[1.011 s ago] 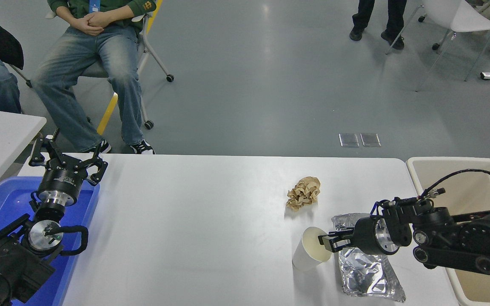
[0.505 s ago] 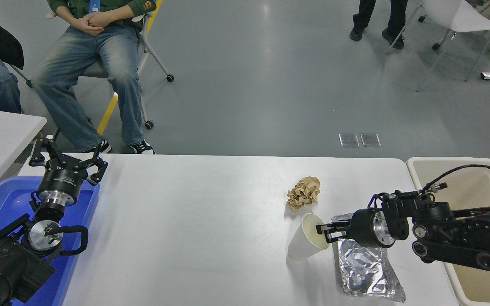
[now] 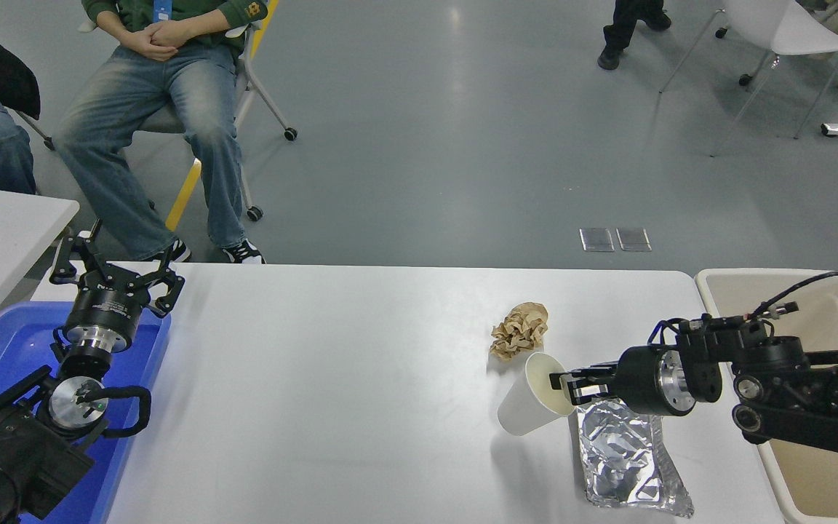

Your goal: Clean the table surface

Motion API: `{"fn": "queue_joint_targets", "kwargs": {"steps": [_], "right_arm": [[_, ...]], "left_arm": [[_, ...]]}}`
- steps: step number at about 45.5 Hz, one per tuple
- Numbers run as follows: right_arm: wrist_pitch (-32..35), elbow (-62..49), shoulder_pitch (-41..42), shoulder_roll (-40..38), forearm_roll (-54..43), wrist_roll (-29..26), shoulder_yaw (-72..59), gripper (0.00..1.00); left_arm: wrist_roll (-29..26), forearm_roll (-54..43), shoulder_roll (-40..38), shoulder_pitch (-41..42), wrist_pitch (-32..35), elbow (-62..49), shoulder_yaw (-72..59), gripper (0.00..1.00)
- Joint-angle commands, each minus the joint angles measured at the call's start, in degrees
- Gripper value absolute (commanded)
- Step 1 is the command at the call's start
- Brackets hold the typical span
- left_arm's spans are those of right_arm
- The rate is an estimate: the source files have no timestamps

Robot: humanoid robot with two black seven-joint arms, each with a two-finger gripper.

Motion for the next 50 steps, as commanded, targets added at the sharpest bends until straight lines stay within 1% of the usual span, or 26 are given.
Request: {"fn": "queue_joint_targets", "kwargs": {"steps": [1,9,15,26,38,43,50], "right_arm": [[0.1,1.56,2.2,-6.15,0.0,0.04,2.01,0.0],[0.27,2.0,2.64,-11.25,0.0,0.48,4.39,0.0],[0.27,2.7,3.96,-14.33,0.0,2.76,4.39,0.0],[0.27,2.52,4.05,-18.99,0.0,3.11,5.79,0.0],[0.8,2.61,4.14,-23.56,0.36,4.43,8.6,0.0],[2.38,2.09,3.79,-24.27,0.44,4.52,8.78,0.0],[2.12,0.51,3.0,-25.93,1.76,5.05,8.78,0.0]], "left_arm": [[0.0,-0.05,-0.09,0.0,0.0,0.0,0.0,1.0],[0.0,0.04,-0.01,0.0,0.0,0.0,0.0,1.0],[0.0,0.04,-0.01,0.0,0.0,0.0,0.0,1.0],[0.0,0.04,-0.01,0.0,0.0,0.0,0.0,1.0],[0.0,0.04,-0.01,0.0,0.0,0.0,0.0,1.0],[0.0,0.04,-0.01,0.0,0.0,0.0,0.0,1.0],[0.0,-0.05,-0.01,0.0,0.0,0.0,0.0,1.0]]}}
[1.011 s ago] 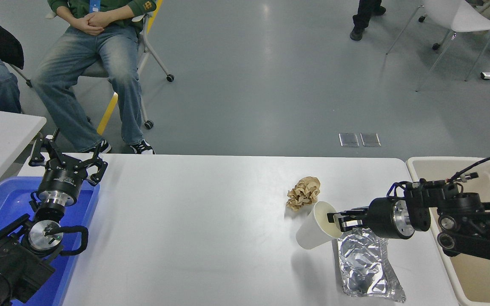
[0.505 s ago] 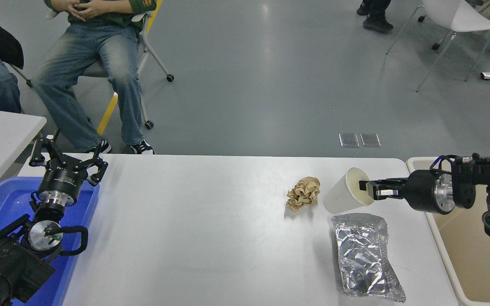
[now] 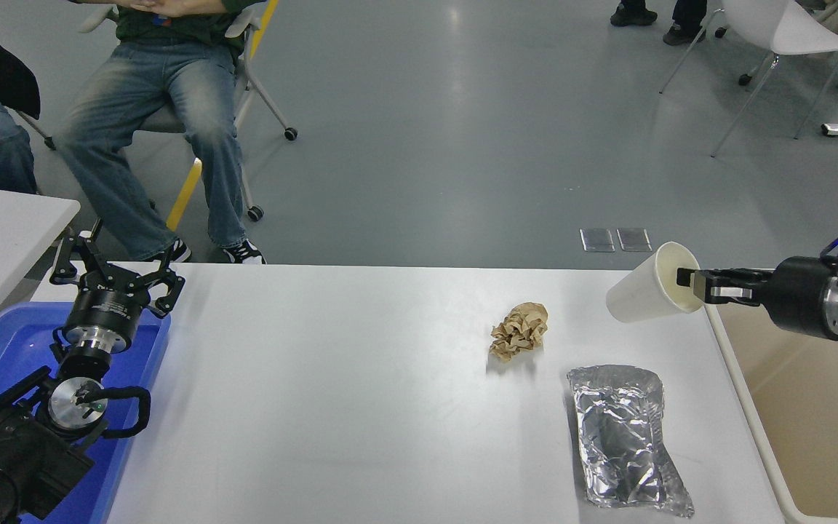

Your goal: Clean the table surface

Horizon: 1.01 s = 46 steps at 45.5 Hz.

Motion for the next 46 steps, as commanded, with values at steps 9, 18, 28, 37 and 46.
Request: {"fn": "queue_joint_targets", "kwargs": {"steps": [9,18,28,37,46], "right_arm": [[0.4,-6.36,-3.53,-6.28,5.0,1.06,0.61,0.0],[-0.39,-12.17,-7.48,-5.4,6.94,3.7,0.78,0.0],[-3.91,-20.16,-12.4,-2.94,8.07,6.69,0.79,0.0],[-5.23,-30.62,-17.94,3.56,13.17,7.22,0.79,0.0],[-8.13,-37.57,-22.07,7.78,13.26,7.83,0.79,0.0]], "left_arm": [[0.0,0.03,0.0,-0.02,0.0,0.0,0.0,1.0],[0.0,0.03,0.0,-0.02,0.0,0.0,0.0,1.0],[0.0,0.03,0.0,-0.02,0.0,0.0,0.0,1.0],[0.0,0.03,0.0,-0.02,0.0,0.0,0.0,1.0],[0.0,-0.06,0.0,-0.02,0.0,0.0,0.0,1.0]]}}
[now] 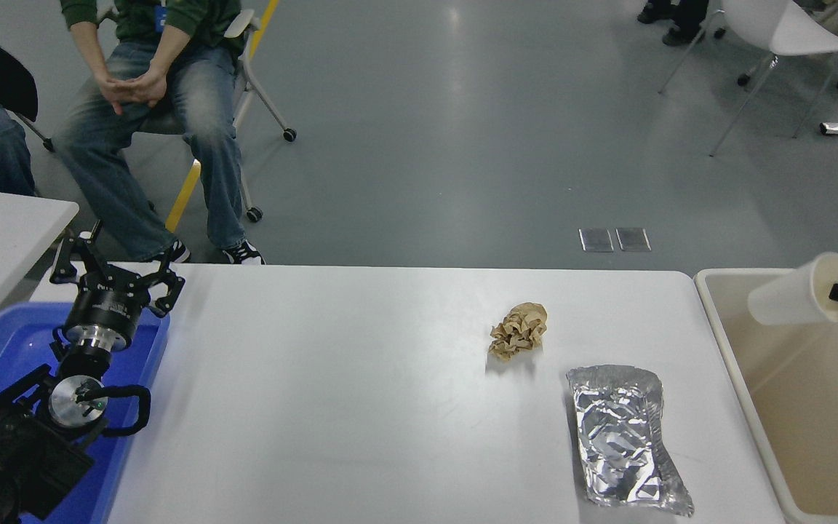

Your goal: Clean the table surface

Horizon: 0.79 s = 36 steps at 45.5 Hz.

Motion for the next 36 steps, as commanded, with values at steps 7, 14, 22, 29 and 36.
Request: {"fn": "queue_joint_targets", "kwargs": {"steps": [7,14,22,29,36], "right_arm": [[-3.68,-12.53,-7.44,6.24,1.7,0.95,-0.09,0.0],[-3.68,-21.22,-9.81,10.55,1.7,1.21,0.0,0.0],[-3.86,-30.28,-12.45,15.73,2.14,2.97,-0.09,0.0],[-4.21,-40.65,-14.82,22.76,2.14,5.16,-0.88,0.0],[-4.73,-52.59,-17.8,30.14,2.14,5.96,-2.45,0.0]], "left_arm": [[0.0,-0.01,0.01,0.01,0.0,0.01,0.0,1.0],[0.0,-0.01,0.01,0.01,0.0,0.01,0.0,1.0],[0.0,-0.01,0.01,0.01,0.0,0.01,0.0,1.0],[0.0,-0.09,0.01,0.01,0.0,0.01,0.0,1.0],[0.0,-0.01,0.01,0.1,0.0,0.01,0.0,1.0]]}}
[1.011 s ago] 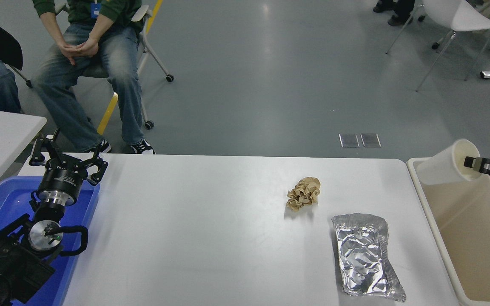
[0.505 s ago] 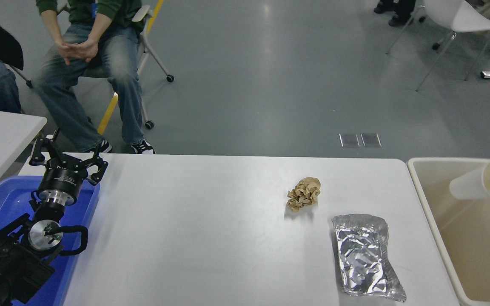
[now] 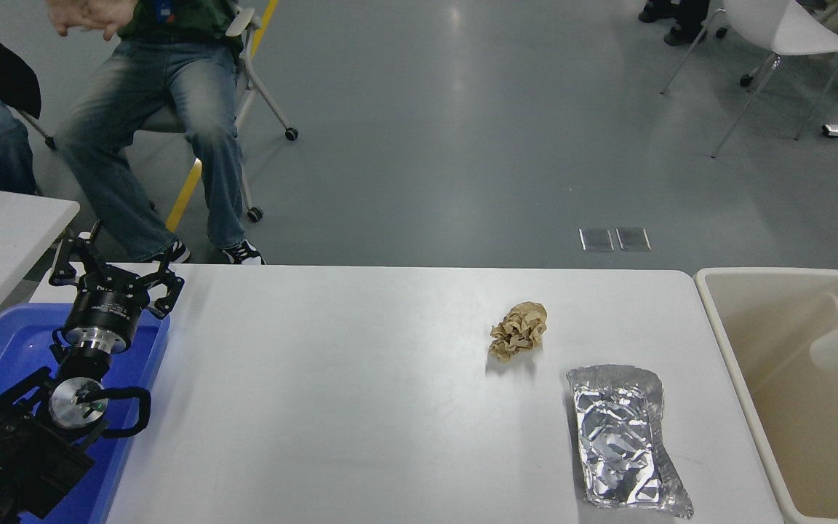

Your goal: Clean the table surface

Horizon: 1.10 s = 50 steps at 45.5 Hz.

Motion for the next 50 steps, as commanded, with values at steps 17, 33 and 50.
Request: {"fn": "queue_joint_targets", "kwargs": {"steps": [17,33,50], "right_arm": [[-2.84,-21.21,-4.84,13.96,0.1,1.07,-3.57,0.0],[-3.54,-22.09,-4.93,14.76,0.1,0.72,-3.48,0.0],[-1.35,-22.09,-4.32,15.99,14.08,-2.53,-6.99,1.0]], "left_arm": [[0.0,0.0,0.01,-0.01,0.0,0.0,0.0,1.0],[0.0,0.0,0.01,-0.01,0.0,0.0,0.0,1.0],[0.0,0.0,0.01,-0.01,0.0,0.0,0.0,1.0]]}}
